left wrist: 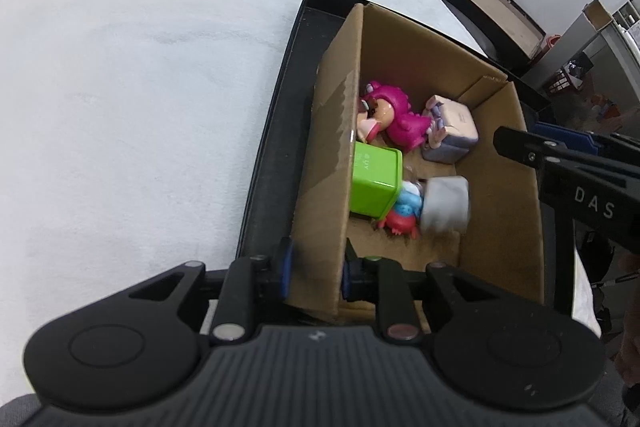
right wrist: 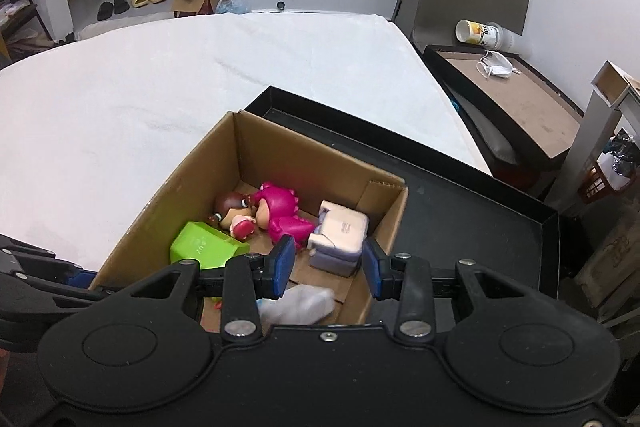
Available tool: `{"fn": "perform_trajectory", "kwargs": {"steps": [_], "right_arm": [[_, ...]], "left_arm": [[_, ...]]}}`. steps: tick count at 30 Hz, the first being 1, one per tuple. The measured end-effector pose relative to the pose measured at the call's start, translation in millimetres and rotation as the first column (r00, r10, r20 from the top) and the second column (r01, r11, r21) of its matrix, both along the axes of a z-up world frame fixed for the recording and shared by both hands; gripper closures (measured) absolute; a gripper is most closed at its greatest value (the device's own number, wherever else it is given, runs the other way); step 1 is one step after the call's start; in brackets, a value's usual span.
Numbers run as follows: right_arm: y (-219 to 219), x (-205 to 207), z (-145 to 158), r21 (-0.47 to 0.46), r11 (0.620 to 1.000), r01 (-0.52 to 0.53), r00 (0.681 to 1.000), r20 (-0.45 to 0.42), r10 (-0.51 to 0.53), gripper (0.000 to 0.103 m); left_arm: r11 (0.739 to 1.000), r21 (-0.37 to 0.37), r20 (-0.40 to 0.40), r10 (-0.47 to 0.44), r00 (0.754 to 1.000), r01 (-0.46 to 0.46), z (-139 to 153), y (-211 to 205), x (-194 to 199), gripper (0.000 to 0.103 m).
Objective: Organize rigid objects
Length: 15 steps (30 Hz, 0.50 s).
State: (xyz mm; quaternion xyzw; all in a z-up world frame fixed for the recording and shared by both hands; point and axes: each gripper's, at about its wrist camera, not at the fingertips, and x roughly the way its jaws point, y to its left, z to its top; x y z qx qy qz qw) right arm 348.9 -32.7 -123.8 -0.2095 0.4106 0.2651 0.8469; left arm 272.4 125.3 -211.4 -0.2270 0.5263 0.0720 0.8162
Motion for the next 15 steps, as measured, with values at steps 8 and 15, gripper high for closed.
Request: {"fn": "perform_trajectory", "kwargs": {"steps": [8, 15], "right_arm": [[-8, -5, 4, 0.011, 1.0, 0.011, 1.0, 0.005, -0.011, 0.066], [-22, -13, 11, 0.041, 0.998, 0.038, 0.999, -0.008, -0.038, 0.063]], "left_arm": [[1.0, -0.006, -0.002, 0.001, 1.0, -0.001, -2, 2, 0, 0.082], [1.0, -0.011, -0.021, 0.002, 1.0, -0.002, 2, 2, 5, 0.081]]}}
